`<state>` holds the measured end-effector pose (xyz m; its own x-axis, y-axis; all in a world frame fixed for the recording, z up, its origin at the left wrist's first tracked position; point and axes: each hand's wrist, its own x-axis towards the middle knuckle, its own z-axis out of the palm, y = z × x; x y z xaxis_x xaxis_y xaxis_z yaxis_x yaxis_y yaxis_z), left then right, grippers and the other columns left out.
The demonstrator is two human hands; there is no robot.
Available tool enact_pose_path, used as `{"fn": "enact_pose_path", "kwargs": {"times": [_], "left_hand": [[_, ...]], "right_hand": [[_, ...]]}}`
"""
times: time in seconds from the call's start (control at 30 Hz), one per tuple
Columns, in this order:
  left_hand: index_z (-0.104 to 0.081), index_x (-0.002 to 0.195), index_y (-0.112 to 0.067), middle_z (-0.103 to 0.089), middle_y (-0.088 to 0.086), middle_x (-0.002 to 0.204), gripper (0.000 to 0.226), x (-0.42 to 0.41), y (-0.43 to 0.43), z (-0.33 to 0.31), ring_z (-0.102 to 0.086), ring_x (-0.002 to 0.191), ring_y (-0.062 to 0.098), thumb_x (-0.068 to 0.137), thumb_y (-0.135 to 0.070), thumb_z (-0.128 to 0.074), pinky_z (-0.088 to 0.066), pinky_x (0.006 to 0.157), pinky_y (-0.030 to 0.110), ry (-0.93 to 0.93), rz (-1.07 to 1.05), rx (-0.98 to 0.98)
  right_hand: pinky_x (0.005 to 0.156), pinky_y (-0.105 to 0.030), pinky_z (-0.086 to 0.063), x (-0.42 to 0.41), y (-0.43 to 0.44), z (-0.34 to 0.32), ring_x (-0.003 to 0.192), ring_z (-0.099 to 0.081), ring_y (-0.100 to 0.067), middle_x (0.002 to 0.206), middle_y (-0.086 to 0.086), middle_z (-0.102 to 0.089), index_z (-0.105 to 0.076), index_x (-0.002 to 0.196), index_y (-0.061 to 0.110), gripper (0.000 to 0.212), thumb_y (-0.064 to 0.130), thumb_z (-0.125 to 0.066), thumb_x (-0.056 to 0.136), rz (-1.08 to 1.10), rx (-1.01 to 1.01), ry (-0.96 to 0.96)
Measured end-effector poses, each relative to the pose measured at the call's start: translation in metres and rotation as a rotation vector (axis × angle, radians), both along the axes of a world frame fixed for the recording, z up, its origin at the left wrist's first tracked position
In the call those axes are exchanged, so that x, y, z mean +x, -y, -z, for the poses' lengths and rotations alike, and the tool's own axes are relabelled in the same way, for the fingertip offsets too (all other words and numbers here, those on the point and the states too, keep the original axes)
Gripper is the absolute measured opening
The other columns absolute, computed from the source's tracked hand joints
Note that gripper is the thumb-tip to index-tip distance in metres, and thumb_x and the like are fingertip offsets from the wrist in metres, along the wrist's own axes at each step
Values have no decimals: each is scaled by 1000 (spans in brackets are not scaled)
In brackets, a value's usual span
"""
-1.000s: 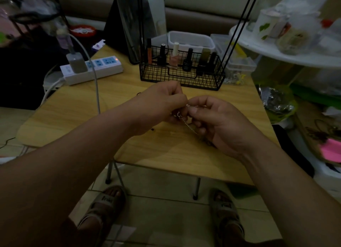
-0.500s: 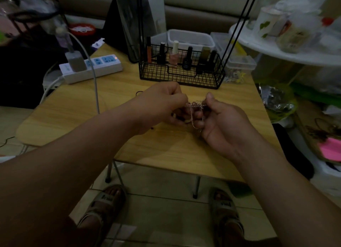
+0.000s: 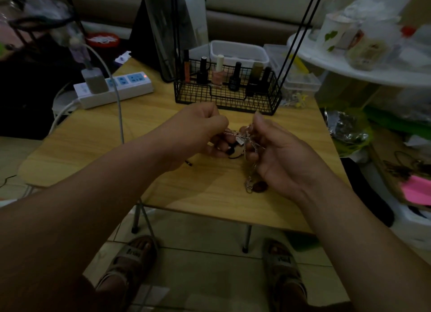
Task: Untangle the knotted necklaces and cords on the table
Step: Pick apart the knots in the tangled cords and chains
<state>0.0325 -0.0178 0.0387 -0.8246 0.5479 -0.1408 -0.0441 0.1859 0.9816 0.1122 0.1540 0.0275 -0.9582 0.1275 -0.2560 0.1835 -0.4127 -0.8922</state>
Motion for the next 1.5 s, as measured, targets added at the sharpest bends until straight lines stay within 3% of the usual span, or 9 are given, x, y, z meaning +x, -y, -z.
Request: {"fn": "enact_pose_path", "kwargs": {"times": [0.17,0.33,0.6,0.77,0.87,1.03,1.2,1.33,1.5], "left_hand": [[-49,83,-13,-76,6,81,20,5,-4,1,-69,73,16,101,-6,-55,-63,71,35,4,61,-30],[-52,88,-13,-79,8,88,15,7,-5,2,-72,77,15,101,-10,-57,-63,77,39,-31,120,-87],[-53,84,-13,-80,8,88,18,5,-2,2,-74,79,18,100,-10,-60,-61,70,31,-89,72,-140],[-51,85,-12,-79,12,107,19,2,-1,6,-76,104,23,104,-12,-54,-59,99,46,-38,10,-4],[-47,93,-8,-79,17,105,14,10,-10,8,-77,102,29,106,-8,-41,-54,105,48,103,21,166],[-46,95,-8,-66,17,81,11,14,-15,10,-61,61,28,102,-4,-38,-59,88,57,176,12,253],[-46,99,-7,-73,19,93,10,17,-21,7,-64,75,27,101,-7,-36,-62,79,46,245,-18,315],[-48,94,-6,-75,25,112,19,18,-22,6,-70,89,30,103,-11,-32,-53,59,31,335,-29,359],[-48,96,-9,-67,8,74,19,18,-20,4,-40,51,18,104,-19,-35,-26,53,34,202,11,141]], "right_hand": [[65,-22,-46,-5,-2,1,75,-57,-9,93,3,-63,-71,90,22,18,40,-69,92,71,-110,-4],[97,-39,-48,-4,1,3,83,-60,-16,84,0,-61,-70,89,21,18,39,-67,92,93,-219,-44],[88,-36,-44,2,-10,-8,84,-59,-18,79,0,-57,-53,70,21,26,34,-62,90,76,-276,-63],[74,-31,-51,3,-24,-17,63,-51,-13,61,5,-42,-57,73,18,24,30,-63,92,174,-381,-157],[59,-24,-47,4,-22,-18,55,-42,-8,58,7,-36,-64,79,14,21,28,-62,93,128,-384,-167],[53,-20,-34,3,-28,-19,55,-36,-5,59,9,-38,-63,82,16,21,28,-56,97,52,-407,-187],[53,-21,-38,4,-30,-19,55,-39,-8,62,7,-40,-59,76,16,18,25,-55,91,81,-401,-189],[54,-22,-40,4,-26,-20,58,-41,-8,65,6,-41,-57,79,17,13,25,-56,89,29,-388,-210],[56,-22,-38,1,-30,-23,59,-39,-7,66,7,-39,-59,80,16,16,24,-54,93,24,-376,-244]]}}
